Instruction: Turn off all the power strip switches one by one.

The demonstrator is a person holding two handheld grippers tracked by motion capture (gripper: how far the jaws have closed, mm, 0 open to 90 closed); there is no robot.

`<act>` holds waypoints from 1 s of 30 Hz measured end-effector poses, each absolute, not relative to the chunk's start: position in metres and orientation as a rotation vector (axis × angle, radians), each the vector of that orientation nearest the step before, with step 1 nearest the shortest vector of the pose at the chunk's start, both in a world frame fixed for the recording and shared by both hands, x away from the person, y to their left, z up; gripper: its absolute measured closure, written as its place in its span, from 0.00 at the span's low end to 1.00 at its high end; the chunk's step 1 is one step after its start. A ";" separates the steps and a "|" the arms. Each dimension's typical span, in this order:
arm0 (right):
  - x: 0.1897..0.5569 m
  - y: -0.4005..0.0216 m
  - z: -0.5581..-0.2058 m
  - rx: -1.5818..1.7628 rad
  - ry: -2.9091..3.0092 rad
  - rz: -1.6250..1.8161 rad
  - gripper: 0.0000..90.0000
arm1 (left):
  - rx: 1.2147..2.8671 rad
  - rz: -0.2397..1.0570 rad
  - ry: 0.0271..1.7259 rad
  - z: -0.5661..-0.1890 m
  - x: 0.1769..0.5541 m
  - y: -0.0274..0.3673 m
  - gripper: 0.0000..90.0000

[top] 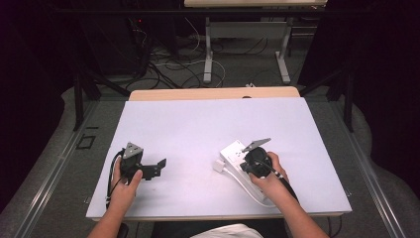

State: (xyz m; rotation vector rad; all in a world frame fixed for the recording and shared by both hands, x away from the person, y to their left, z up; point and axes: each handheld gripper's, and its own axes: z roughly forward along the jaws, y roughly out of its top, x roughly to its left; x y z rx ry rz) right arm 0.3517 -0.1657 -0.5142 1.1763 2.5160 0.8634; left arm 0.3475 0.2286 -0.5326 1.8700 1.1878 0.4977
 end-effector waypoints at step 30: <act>0.371 -0.147 -0.516 1.178 2.517 0.840 1.00 | 1.871 0.495 1.190 -0.532 0.347 0.229 0.00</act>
